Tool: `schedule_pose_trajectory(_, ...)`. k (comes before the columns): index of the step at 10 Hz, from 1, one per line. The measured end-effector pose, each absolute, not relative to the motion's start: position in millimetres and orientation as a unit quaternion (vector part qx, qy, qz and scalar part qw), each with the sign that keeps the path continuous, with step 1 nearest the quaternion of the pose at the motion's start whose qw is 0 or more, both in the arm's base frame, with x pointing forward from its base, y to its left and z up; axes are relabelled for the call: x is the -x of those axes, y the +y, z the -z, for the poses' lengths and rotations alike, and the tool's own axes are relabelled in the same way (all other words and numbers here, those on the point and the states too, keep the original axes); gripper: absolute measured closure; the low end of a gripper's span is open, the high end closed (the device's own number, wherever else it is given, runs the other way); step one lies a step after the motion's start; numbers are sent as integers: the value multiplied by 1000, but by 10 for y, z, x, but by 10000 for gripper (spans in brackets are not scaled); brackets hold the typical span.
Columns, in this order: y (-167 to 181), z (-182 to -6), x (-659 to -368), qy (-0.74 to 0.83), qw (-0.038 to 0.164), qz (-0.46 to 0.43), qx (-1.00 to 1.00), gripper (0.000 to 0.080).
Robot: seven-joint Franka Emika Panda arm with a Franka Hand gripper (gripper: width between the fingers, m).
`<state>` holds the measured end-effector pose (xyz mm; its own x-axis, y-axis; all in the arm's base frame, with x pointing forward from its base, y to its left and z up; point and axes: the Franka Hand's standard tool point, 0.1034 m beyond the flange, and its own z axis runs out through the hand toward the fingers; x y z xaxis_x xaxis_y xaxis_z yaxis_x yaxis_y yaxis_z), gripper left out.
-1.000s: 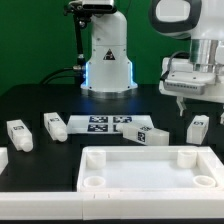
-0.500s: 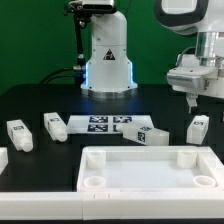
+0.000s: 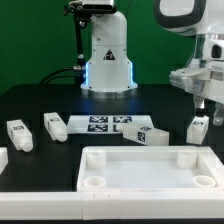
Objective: Assemble desk
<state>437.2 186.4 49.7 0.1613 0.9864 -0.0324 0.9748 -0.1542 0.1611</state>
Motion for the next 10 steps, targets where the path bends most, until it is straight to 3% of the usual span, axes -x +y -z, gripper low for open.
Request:
schedule_pose_trajectory(7,1932,-446,-4289,429,37,-57,-901,151)
schedule_pose_trajectory(10,1947,-451,-4241,168,14,-43,-985,151)
